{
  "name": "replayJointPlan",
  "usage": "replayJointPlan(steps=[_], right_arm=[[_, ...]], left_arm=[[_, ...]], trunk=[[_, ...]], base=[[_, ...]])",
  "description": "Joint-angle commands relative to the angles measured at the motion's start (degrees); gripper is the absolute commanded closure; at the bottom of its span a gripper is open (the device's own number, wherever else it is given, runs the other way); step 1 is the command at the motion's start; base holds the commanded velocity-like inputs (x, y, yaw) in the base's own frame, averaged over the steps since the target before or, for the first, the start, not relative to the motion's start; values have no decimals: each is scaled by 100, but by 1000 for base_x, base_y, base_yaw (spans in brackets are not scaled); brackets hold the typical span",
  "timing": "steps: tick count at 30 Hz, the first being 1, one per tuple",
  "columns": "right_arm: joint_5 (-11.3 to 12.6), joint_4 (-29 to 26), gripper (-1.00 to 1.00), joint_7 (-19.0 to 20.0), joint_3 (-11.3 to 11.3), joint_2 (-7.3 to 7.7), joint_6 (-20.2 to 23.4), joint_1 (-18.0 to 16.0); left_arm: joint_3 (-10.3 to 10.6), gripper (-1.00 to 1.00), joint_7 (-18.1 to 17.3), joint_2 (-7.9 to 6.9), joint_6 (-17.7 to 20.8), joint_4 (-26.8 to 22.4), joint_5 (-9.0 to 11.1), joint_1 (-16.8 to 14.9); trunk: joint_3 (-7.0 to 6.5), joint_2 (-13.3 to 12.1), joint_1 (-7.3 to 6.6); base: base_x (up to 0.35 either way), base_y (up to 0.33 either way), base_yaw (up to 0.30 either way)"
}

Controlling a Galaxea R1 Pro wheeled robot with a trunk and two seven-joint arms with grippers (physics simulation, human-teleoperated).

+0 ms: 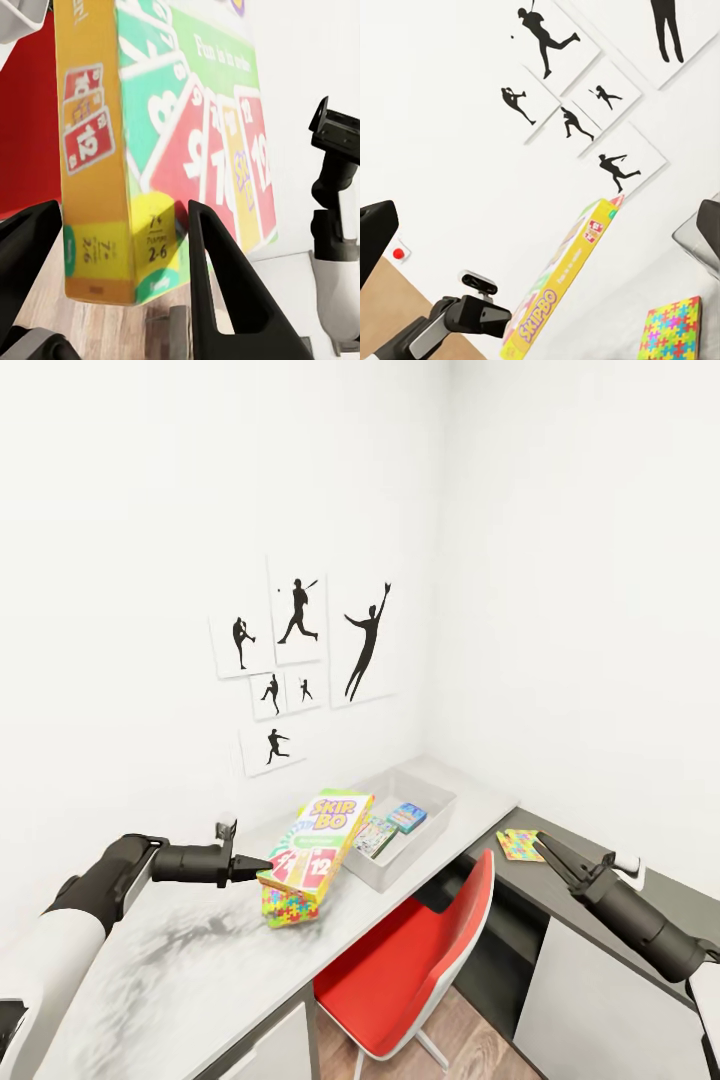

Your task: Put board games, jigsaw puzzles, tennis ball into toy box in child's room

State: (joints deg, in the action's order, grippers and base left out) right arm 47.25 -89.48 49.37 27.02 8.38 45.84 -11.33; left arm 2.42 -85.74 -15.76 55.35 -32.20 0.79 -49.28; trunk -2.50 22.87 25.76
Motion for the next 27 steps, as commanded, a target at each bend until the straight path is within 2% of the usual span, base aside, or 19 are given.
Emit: replayJointPlan(steps=[1,9,17,27], right_arm=[[11,1,-100,6,5,-1,31,-3],[12,1,-100,2,5,4,31,-3],[9,1,-100,-2,5,6,31,-2],[12,1,-100,-7,5,2,31,-3]], left_arm=[[26,100,-21,-6,42,-2,9,-2],[23,100,-70,6,-577,1,9,-2],[14,100,-66,16,-633,3,1,-2],[5,100,-57,20,-647,3,0,-2]], trunk=[[1,4,2],[-42,4,2],[-76,4,2],[-78,4,2]], base=[[0,0,-50],[124,-57,-157],[264,-195,-130],[260,-234,44]])
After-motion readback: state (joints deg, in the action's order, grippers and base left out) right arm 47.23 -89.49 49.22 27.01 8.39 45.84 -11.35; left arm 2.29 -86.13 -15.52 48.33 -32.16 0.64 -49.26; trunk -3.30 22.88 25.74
